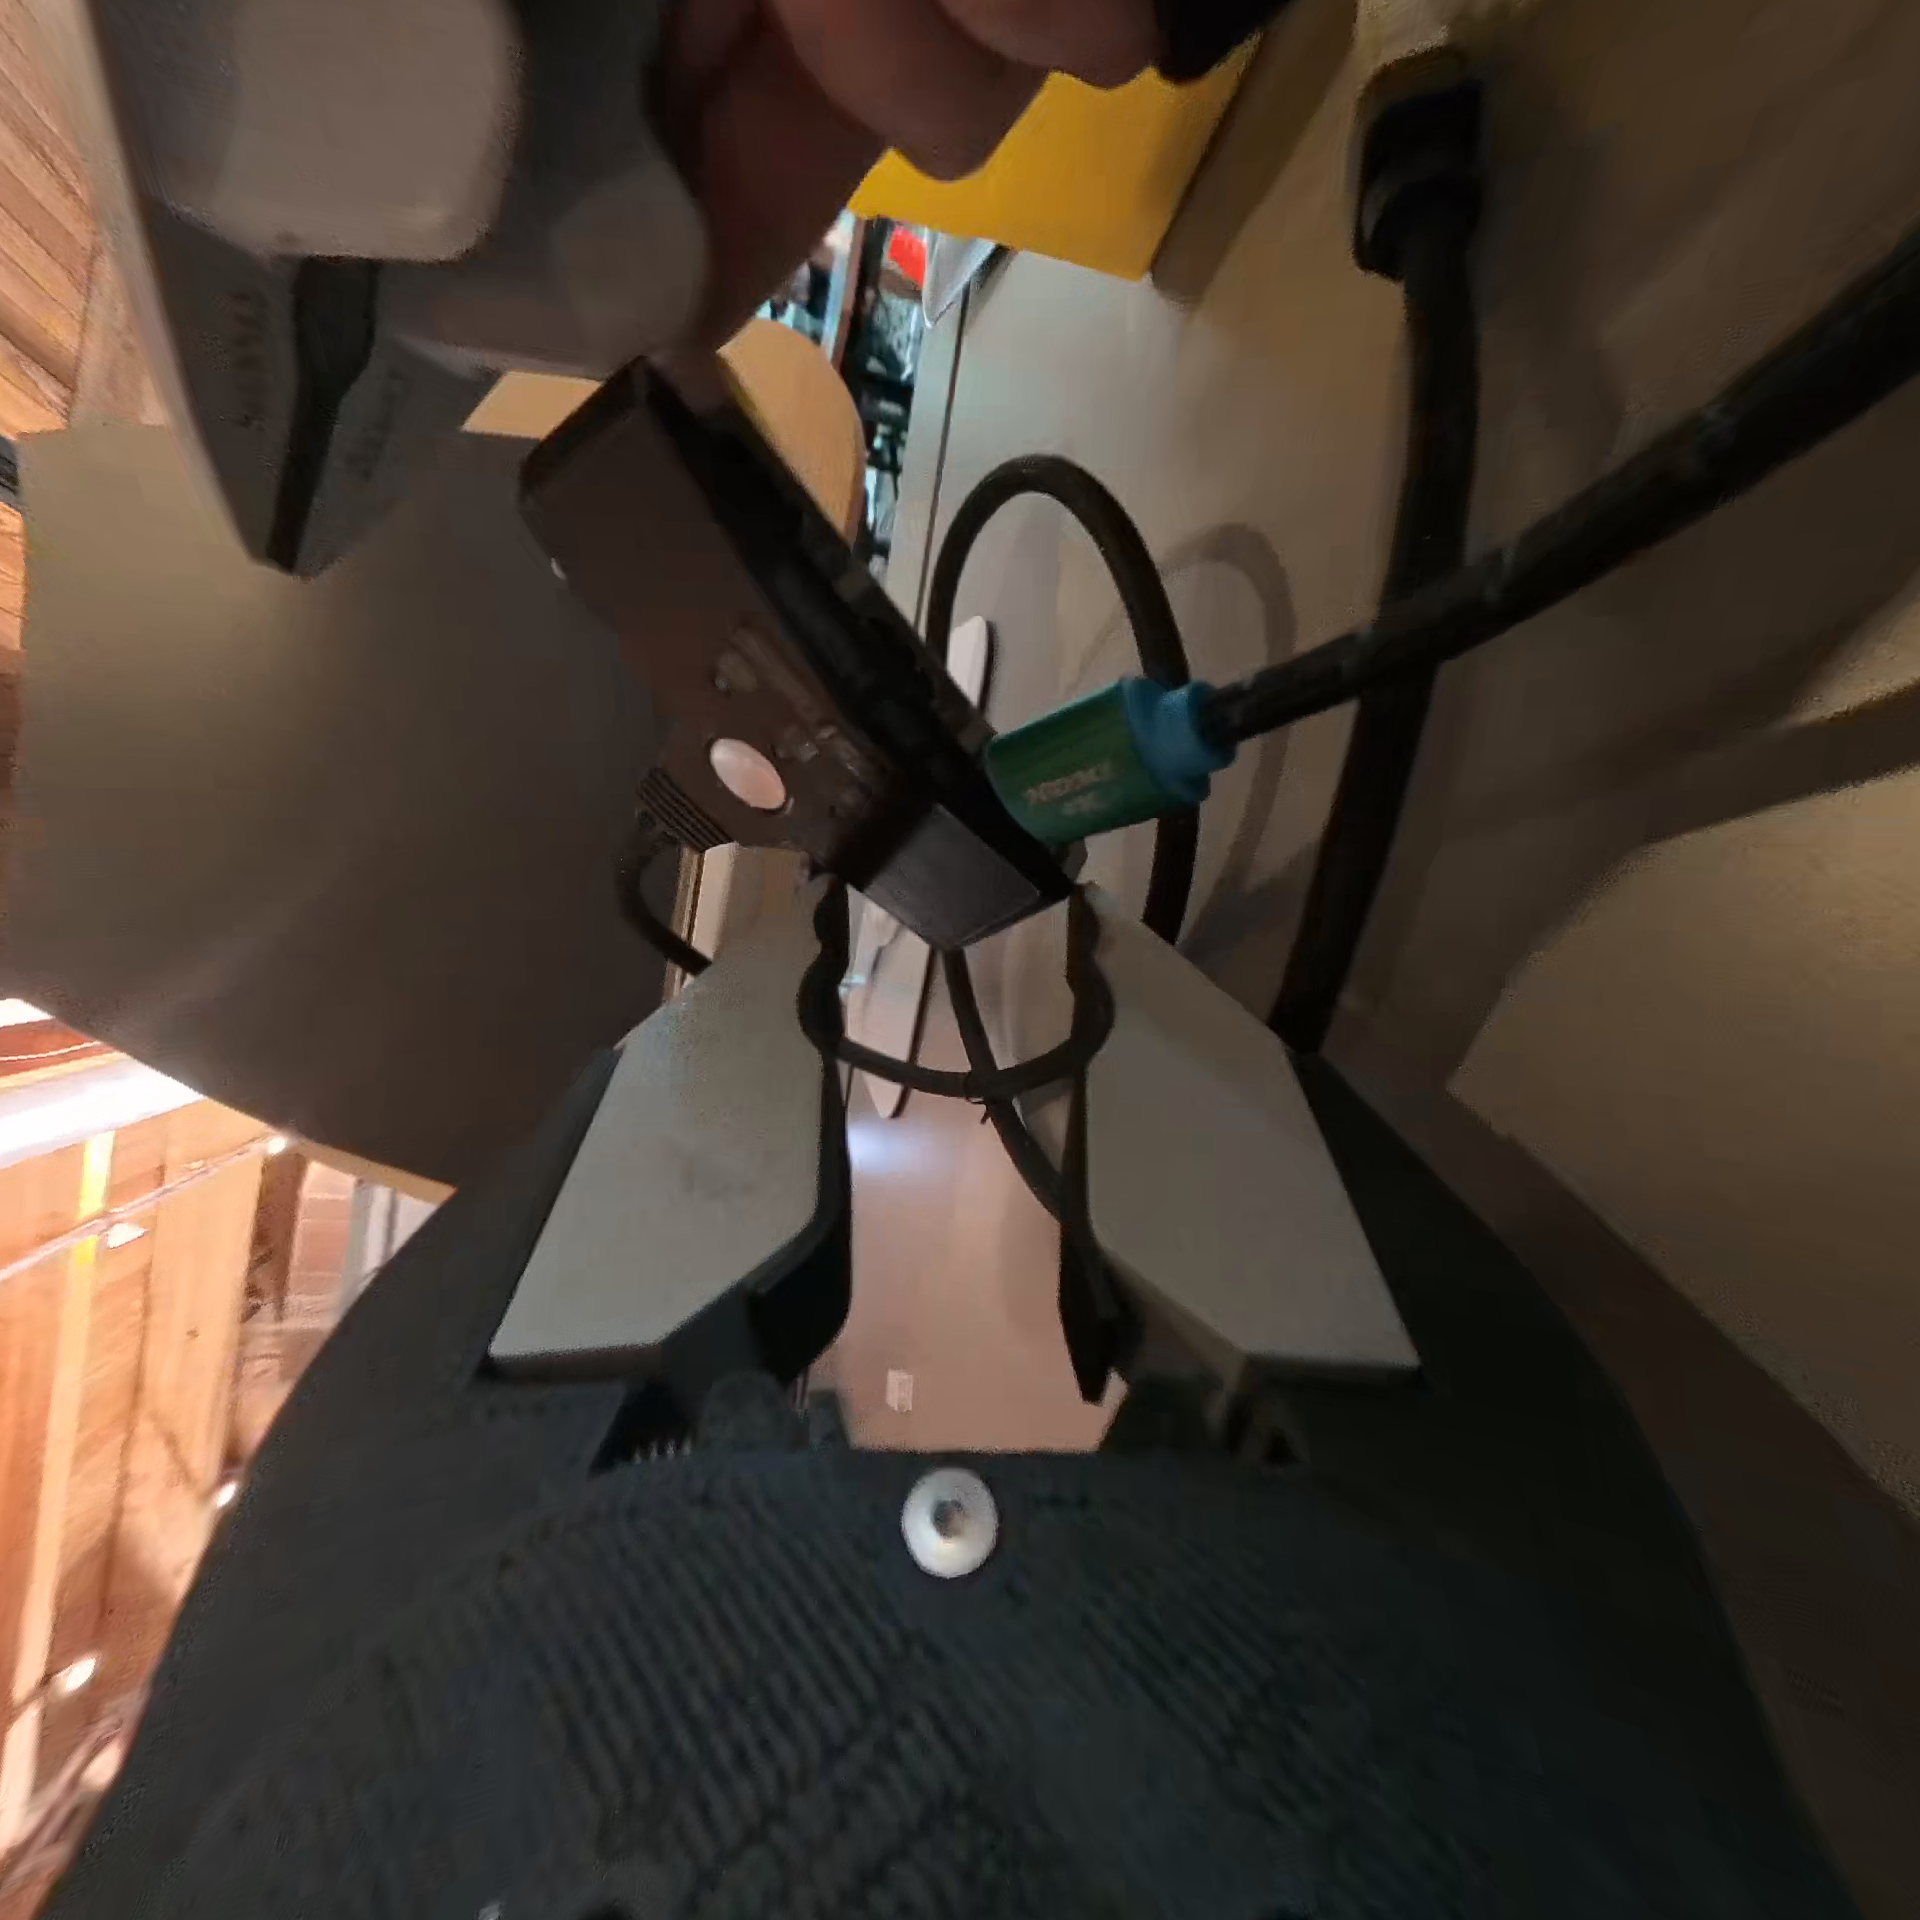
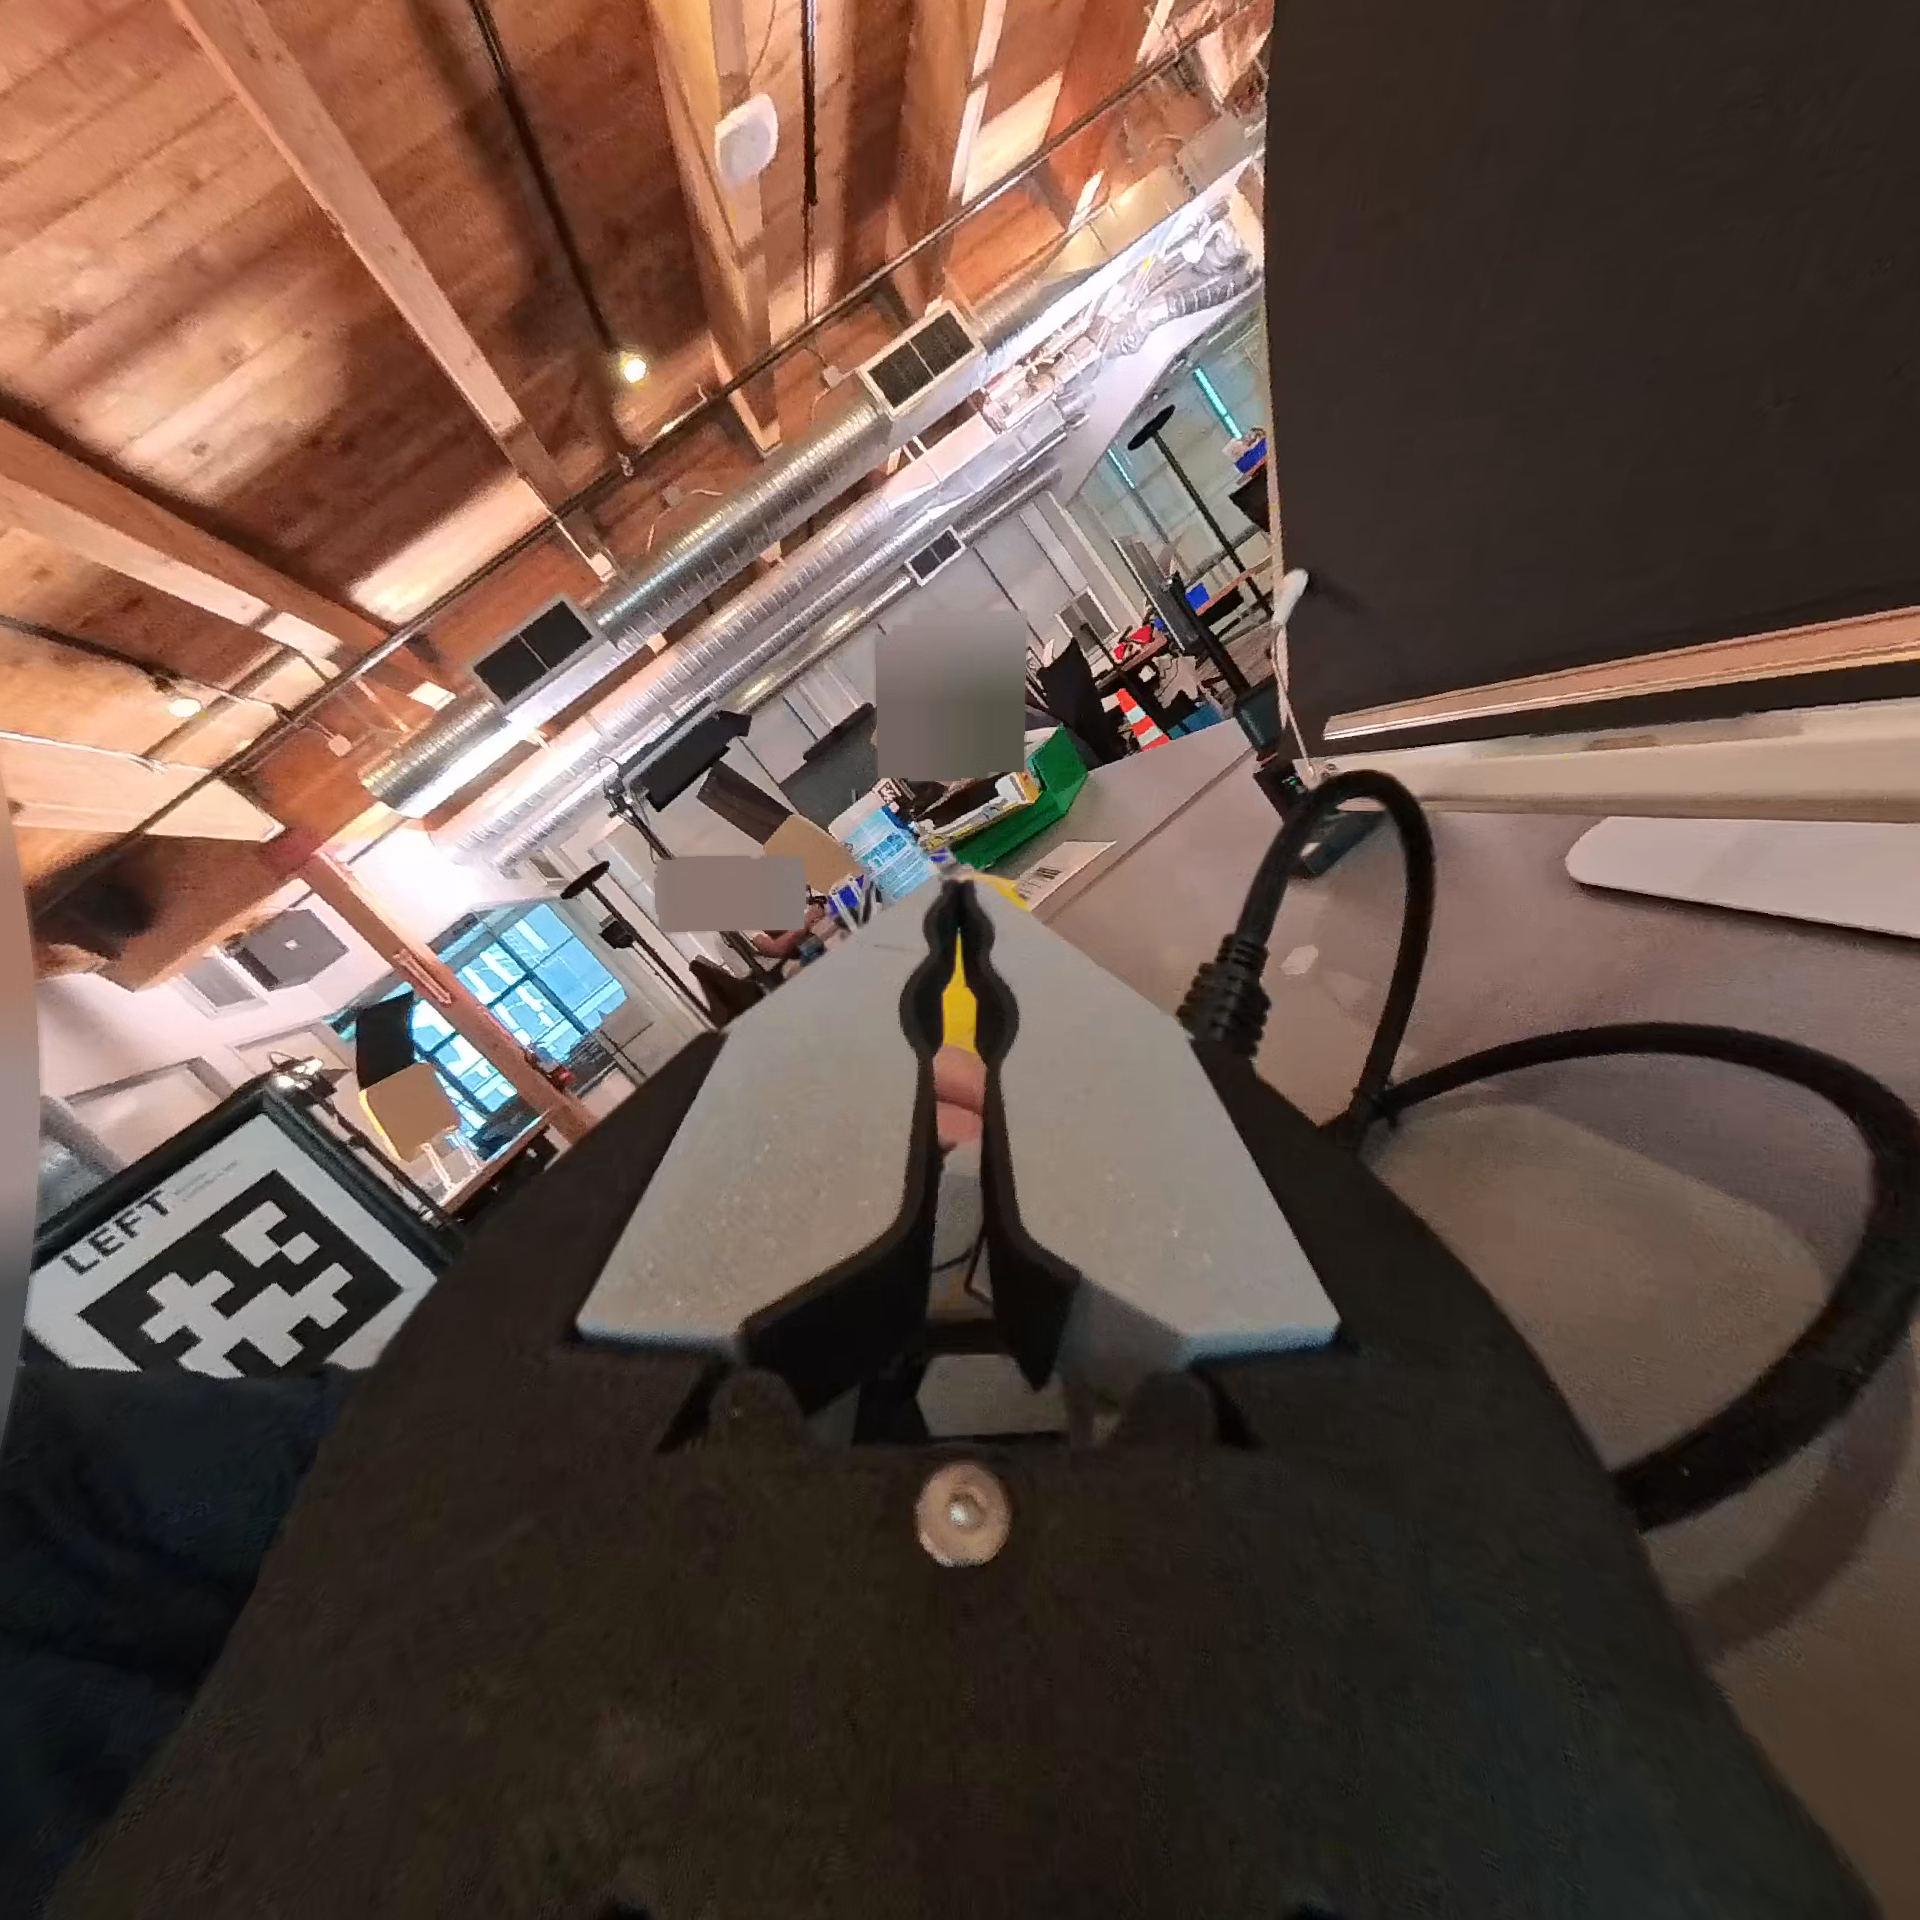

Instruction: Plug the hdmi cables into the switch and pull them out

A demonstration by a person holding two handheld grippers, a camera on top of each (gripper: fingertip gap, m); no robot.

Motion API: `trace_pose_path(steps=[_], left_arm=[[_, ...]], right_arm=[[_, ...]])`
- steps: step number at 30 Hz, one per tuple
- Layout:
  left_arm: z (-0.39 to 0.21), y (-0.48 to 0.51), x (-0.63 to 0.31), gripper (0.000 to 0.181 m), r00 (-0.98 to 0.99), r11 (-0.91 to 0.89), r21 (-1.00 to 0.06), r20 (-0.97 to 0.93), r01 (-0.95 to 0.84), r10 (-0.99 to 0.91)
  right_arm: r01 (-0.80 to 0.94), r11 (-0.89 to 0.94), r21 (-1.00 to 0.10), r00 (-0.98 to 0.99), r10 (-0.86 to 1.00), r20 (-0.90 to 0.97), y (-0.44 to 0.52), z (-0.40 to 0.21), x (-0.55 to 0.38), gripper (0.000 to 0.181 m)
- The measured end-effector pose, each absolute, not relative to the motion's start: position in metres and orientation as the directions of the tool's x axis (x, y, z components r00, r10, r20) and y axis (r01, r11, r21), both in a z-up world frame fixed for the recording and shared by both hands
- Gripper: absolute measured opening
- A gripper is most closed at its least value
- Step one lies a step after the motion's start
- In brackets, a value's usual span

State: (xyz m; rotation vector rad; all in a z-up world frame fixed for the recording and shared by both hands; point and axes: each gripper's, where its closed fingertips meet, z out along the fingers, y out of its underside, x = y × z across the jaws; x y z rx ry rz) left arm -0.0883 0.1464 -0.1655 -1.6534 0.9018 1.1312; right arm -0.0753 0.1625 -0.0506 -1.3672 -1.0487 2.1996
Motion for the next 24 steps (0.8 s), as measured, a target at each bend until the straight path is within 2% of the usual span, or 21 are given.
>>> trace_pose_path(steps=[3, 5, 9, 11, 13, 15, 17, 18, 19, 22, 24], left_arm=[[-0.165, 0.151, -0.091, 0.042, 0.270, -0.342, -0.238, -0.962, -0.909, -0.046], [-0.160, 0.154, -0.090, 0.052, 0.237, -0.343, -0.222, -0.971, -0.913, -0.005], [-0.156, 0.154, -0.088, 0.051, 0.233, -0.334, -0.225, -0.972, -0.915, 0.016], [-0.155, 0.152, -0.085, 0.046, 0.237, -0.319, -0.227, -0.972, -0.920, 0.007], [-0.152, 0.149, -0.085, 0.038, 0.244, -0.317, -0.235, -0.970, -0.919, 0.011], [-0.148, 0.146, -0.087, 0.022, 0.261, -0.314, -0.252, -0.965, -0.915, 0.015], [-0.133, 0.143, -0.081, 0.014, 0.311, -0.254, -0.316, -0.948, -0.914, 0.061], [-0.130, 0.142, -0.079, 0.013, 0.347, -0.244, -0.351, -0.936, -0.904, 0.059], [-0.128, 0.140, -0.079, 0.000, 0.368, -0.244, -0.372, -0.928, -0.895, 0.065], [-0.128, 0.139, -0.083, 0.000, 0.361, -0.240, -0.368, -0.930, -0.898, 0.072], [-0.130, 0.138, -0.087, 0.000, 0.375, -0.249, -0.380, -0.924, -0.891, 0.070]], right_arm=[[0.131, -0.709, -0.693, -0.527, 0.542, -0.654, 0.155, -0.048, -0.074, 0.000], [0.157, -0.734, -0.661, -0.566, 0.482, -0.669, 0.149, -0.044, -0.072, 0.000], [0.158, -0.761, -0.629, -0.590, 0.437, -0.679, 0.151, -0.040, -0.069, 0.000], [0.142, -0.773, -0.618, -0.601, 0.429, -0.674, 0.155, -0.036, -0.067, 0.000], [0.068, -0.749, -0.659, -0.560, 0.518, -0.647, 0.166, -0.034, -0.066, 0.000], [0.036, -0.631, -0.775, -0.421, 0.694, -0.584, 0.179, -0.045, -0.067, 0.000], [0.049, -0.521, -0.852, -0.324, 0.799, -0.507, 0.183, -0.056, -0.070, 0.000], [0.079, -0.510, -0.856, -0.330, 0.797, -0.505, 0.177, -0.061, -0.074, 0.000], [0.130, -0.521, -0.843, -0.340, 0.776, -0.532, 0.169, -0.069, -0.079, 0.000], [0.255, -0.535, -0.805, -0.390, 0.705, -0.592, 0.141, -0.090, -0.093, 0.000], [0.289, -0.477, -0.830, -0.374, 0.742, -0.557, 0.133, -0.101, -0.098, 0.000]])
